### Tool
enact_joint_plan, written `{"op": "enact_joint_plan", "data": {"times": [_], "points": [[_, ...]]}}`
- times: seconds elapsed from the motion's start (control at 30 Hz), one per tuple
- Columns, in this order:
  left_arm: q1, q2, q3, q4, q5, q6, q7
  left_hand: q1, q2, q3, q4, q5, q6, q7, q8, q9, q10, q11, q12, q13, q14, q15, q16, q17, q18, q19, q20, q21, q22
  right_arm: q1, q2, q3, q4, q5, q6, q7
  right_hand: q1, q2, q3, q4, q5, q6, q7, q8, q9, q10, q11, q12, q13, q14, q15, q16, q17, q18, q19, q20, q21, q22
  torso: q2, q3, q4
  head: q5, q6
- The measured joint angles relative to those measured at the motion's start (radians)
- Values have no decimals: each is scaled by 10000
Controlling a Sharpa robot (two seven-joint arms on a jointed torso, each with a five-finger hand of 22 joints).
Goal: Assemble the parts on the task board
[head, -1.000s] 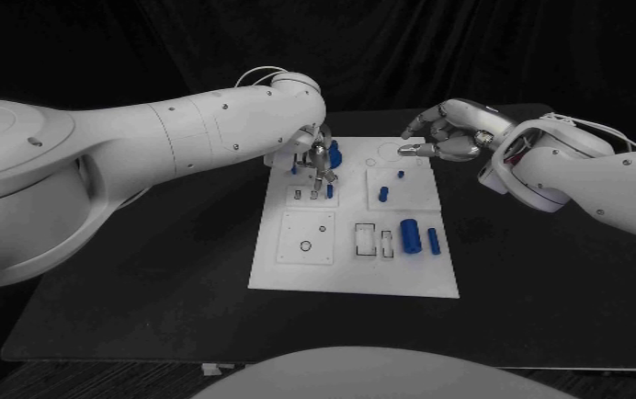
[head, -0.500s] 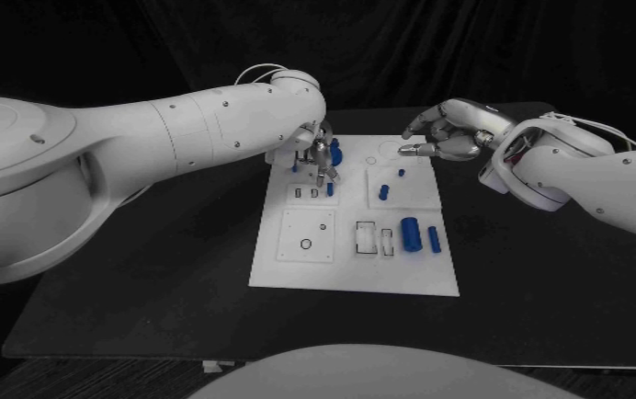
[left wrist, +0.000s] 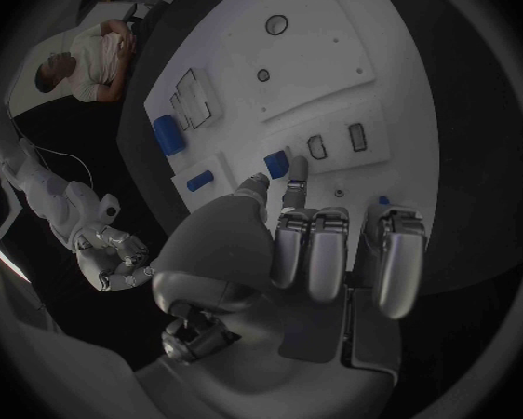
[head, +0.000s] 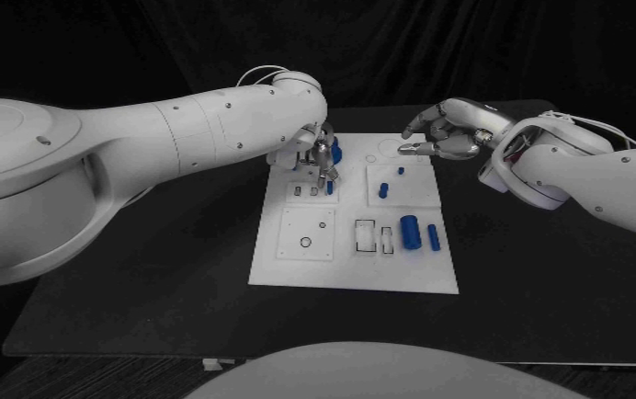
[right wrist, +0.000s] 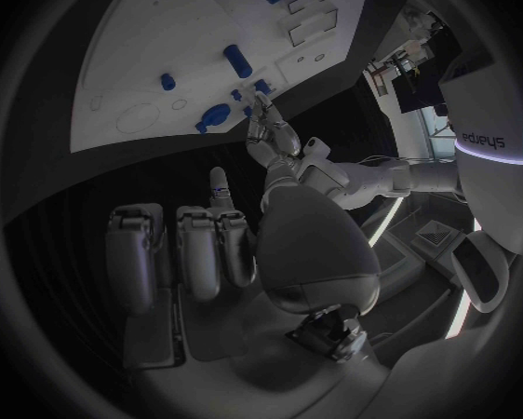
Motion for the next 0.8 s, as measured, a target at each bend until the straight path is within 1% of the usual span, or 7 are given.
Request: {"op": "enact_joint_plan", "data": {"times": [0.17, 0.47, 0.57, 0.63, 0.8], "points": [[-52, 16, -4, -19, 1, 12, 0, 0, 0, 27, -27, 2, 34, -34, 0, 21, 0, 0, 0, 0, 0, 0, 0, 0, 0, 0, 0, 0, 0, -1, -7, 0, 0, 0, 6, -1, 0, 0, 0, 0, 0, 0, 0, 0, 0, 0, 0, 0, 0, 0, 0, 0, 0, 0, 0, 0, 0, 0, 6, 0, -3, -13, -20], [-77, 36, -1, -48, 2, 21, -5, 41, -41, 55, -55, 2, 34, -34, 0, 45, 0, 0, 0, 0, 0, 0, 0, 0, 1, 0, 0, 0, -1, -4, -10, 0, 0, 1, 13, -1, 0, -1, 0, 0, 0, 0, 0, 0, -1, 0, 0, 0, 0, 0, 0, 0, 0, 1, 0, 0, 0, -1, 1, 0, 0, -32, -37], [-81, 36, -1, -48, 2, 22, -8, 41, -41, 83, -27, 2, 34, -34, 0, 56, 0, 0, 0, 0, 0, 0, 0, 0, 0, 0, 0, 0, -2, -4, -10, 0, 0, 1, 17, -2, 1, -1, 0, 0, -74, 72, 2, 0, -1, 0, -1, 0, 0, 0, 0, 0, 0, 0, 0, 0, 0, -1, 0, -1, 1, -42, -38], [-83, 36, -1, -45, 2, 22, -8, 41, -40, 128, -72, 2, 89, -89, 0, 80, 0, 0, 0, 0, 0, 1, 0, 0, 0, 0, 0, 0, -2, -5, -10, 0, 0, 1, 19, -2, 1, -1, 0, 0, -77, 72, 2, 0, -1, 0, 0, 0, 0, 0, 0, 0, 0, 1, 0, 0, 0, -2, 0, -1, 1, -44, -38], [-88, 36, -1, -37, 2, 21, -8, 58, -58, 221, -110, 2, 180, -107, 0, 175, 24, -22, 0, 0, 0, 1, 0, 0, 1, 0, 0, 0, -2, -11, -10, 0, -5, 1, 28, -3, 1, -1, 0, 0, -77, 73, 2, 0, -1, 0, -1, 0, 3, 0, 0, 0, 0, 0, 0, 0, 0, -2, 0, -3, 1, -45, -38]]}}
